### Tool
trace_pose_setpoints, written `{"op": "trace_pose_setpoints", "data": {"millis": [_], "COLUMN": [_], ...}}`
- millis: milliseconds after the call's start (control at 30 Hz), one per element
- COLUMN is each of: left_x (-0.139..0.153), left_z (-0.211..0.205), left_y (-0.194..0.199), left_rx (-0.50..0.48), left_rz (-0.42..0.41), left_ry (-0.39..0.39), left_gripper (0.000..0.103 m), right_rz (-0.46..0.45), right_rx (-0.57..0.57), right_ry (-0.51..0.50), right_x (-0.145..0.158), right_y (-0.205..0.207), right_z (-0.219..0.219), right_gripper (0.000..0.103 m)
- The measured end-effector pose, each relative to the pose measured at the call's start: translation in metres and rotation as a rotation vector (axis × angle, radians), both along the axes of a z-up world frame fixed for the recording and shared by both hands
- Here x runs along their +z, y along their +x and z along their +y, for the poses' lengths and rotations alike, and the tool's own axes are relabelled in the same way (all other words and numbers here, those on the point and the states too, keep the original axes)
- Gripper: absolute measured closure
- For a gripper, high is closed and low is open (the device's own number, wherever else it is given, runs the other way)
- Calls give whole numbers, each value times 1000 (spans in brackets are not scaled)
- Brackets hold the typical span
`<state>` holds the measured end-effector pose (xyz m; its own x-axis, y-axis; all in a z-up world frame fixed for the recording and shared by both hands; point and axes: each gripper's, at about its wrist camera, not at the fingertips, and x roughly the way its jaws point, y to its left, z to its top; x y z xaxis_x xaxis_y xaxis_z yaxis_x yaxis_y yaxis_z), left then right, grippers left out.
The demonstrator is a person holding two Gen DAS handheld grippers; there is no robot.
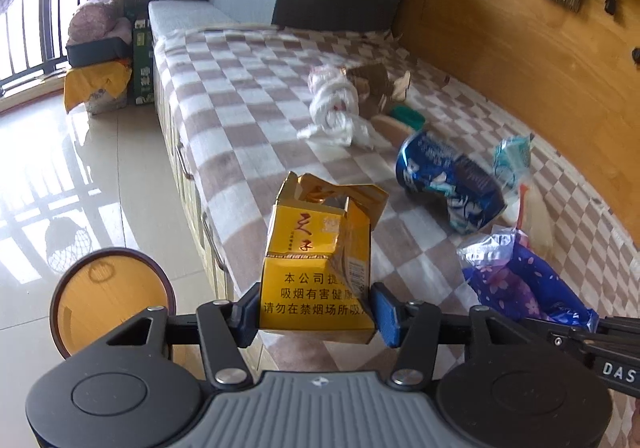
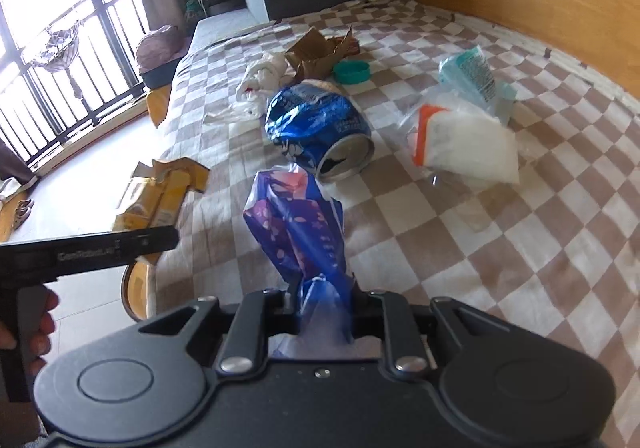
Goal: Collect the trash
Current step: 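Carry the yellow box and purple packet with both tools over the wastebasket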
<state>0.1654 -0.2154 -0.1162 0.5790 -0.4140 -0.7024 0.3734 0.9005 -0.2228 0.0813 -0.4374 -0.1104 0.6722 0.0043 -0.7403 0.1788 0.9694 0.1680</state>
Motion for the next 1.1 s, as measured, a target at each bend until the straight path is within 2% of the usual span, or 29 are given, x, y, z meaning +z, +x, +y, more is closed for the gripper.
{"op": "trace_pose_setpoints", "data": {"millis": [233, 400, 667, 767, 1100], "left_x": [24, 40, 61, 64, 60], "left_z": [28, 53, 102, 123, 199], "left_y": [-7, -12, -19, -20, -13], "left_rx": [33, 56, 128, 170, 324], "left_rz": [-32, -54, -98, -103, -61], "left_ry": [-25, -26, -21, -16, 8], "left_gripper": [47, 47, 47, 47, 47], "right_rz": [-46, -87, -153, -158, -102], "right_rx": [-24, 9, 31, 52, 120], "right_ry": [-41, -78, -65, -39, -44], "right_x": [22, 42, 66, 68, 55], "right_y": [5, 12, 30, 41, 78], "right_z": [17, 43, 86, 104, 175], "right_gripper": [83, 83, 83, 83, 83]}}
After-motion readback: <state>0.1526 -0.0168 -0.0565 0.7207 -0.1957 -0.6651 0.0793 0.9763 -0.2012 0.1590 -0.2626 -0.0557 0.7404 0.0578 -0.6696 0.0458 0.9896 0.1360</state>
